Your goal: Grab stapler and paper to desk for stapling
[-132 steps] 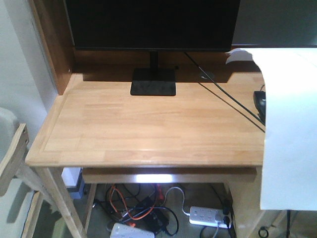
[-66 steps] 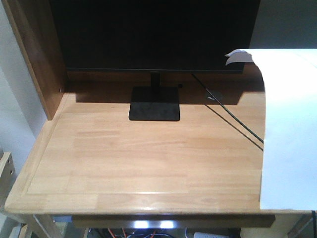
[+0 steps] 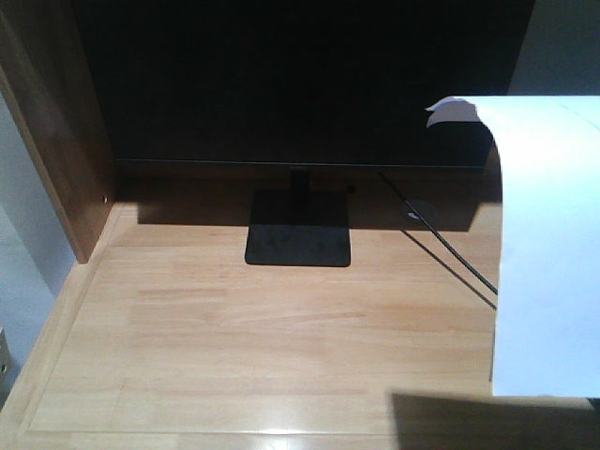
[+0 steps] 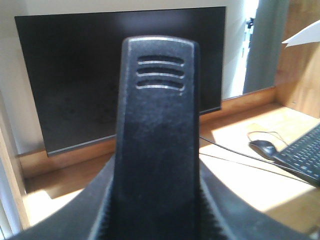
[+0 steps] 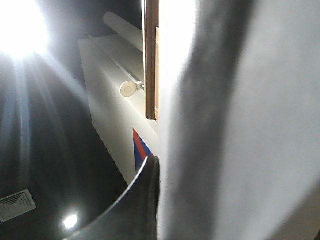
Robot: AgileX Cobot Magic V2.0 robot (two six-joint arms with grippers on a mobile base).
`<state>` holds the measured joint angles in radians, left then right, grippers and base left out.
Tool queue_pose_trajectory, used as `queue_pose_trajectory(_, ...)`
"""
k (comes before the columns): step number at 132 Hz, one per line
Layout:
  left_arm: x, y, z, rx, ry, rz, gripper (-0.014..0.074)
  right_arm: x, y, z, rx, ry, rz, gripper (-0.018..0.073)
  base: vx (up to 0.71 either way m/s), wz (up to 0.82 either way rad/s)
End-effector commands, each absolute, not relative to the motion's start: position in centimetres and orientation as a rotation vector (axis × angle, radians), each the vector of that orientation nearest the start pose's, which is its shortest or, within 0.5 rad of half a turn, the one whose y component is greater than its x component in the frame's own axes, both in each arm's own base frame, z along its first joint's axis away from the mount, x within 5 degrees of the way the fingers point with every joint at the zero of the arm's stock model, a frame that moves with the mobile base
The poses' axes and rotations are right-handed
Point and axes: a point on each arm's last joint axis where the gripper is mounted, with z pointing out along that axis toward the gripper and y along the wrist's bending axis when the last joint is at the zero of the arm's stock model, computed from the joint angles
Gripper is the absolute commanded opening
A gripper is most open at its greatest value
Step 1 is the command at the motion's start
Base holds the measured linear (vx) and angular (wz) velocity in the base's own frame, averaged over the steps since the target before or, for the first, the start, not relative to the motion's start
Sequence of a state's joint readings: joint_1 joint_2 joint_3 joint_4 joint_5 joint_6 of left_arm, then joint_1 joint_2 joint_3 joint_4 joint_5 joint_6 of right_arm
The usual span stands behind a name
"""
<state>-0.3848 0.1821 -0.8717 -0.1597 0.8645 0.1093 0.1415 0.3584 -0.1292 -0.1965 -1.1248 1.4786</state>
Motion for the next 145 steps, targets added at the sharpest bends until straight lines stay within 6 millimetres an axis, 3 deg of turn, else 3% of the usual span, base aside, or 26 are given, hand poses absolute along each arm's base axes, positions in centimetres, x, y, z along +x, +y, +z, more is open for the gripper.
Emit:
queue_pose_trajectory(1,-1.86,-0.4,41.28,0.374,1.495,-0.42,-0.0006,4.5,2.25,32.76,0.194,0.594,1.538,-0.0006,0.11,0.02)
queue_pose_trajectory(145,-1.86,-0.4,41.28,0.374,1.495,-0.42,-0.0006,4.52,2.25,32.74,0.196,0.596,1.537,-0.0006,0.03,0.0)
